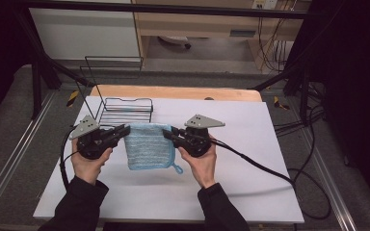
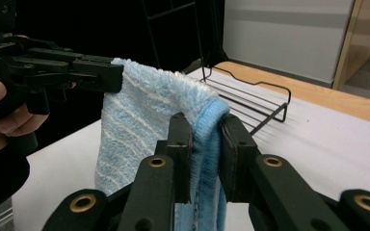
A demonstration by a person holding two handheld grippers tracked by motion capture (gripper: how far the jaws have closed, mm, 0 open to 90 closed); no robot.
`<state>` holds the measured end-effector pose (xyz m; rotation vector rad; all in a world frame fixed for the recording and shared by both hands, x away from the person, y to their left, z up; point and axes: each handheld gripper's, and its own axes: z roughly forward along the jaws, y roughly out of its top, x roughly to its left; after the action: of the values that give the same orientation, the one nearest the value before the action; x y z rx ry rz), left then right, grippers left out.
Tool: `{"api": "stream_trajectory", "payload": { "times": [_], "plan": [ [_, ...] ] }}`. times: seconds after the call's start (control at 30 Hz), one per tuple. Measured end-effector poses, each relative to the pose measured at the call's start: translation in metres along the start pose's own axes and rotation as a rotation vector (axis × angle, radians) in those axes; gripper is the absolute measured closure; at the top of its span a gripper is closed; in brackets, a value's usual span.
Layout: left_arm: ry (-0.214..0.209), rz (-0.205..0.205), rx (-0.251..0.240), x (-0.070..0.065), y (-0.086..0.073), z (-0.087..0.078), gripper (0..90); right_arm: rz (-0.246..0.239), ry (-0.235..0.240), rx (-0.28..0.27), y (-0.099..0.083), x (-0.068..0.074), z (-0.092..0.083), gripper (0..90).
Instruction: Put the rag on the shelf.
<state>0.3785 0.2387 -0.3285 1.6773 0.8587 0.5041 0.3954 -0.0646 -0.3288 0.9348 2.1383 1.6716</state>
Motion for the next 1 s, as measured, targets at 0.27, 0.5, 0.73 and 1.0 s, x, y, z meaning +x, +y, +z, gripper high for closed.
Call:
{"api": "stream_trajectory", "payload": {
  "times": [0.27, 0.5, 0.73, 1.0],
  "plan": [
    [0.023, -0.005, -0.050, 0.006, 0.007, -0.011, 82.3, -0.019, 0.003, -0.035, 0.011, 0.008, 0.006, 77.2],
    [0.045, 0.001, -0.089, 0.010, 0.014, -0.018, 82.4, -0.051, -0.010, -0.068, 0.024, 0.015, 0.013, 77.2],
    [0.064, 0.008, -0.128, 0.018, 0.023, -0.024, 82.5, -0.074, -0.018, -0.100, 0.037, 0.021, 0.019, 77.2],
    [0.073, 0.000, -0.172, 0.026, 0.037, -0.027, 82.6, -0.097, -0.029, -0.128, 0.051, 0.025, 0.024, 77.3]
  ]
}}
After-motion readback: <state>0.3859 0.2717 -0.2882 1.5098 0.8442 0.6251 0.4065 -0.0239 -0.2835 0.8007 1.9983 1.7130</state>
